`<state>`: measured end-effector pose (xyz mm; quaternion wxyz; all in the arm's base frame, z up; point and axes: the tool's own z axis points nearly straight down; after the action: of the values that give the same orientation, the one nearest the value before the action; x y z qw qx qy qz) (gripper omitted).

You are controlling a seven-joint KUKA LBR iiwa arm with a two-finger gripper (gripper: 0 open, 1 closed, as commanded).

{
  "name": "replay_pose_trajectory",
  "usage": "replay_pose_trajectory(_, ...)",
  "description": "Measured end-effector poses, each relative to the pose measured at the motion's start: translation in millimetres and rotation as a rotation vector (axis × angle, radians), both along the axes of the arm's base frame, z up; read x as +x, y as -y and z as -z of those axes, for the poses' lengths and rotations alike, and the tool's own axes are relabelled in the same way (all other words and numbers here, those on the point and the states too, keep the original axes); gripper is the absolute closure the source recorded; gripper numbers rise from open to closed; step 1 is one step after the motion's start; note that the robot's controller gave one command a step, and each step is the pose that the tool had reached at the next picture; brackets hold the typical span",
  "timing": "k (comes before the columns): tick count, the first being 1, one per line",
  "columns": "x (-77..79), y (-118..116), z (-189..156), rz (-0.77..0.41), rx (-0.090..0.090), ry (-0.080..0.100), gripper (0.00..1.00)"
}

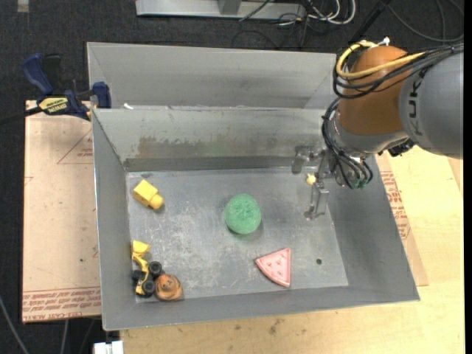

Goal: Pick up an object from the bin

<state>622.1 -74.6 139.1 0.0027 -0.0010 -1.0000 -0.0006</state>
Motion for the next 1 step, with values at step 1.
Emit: replay_pose_trajectory(1,1.8,-0.1,-5.0,-0.001,-0.001,0.007,0.00)
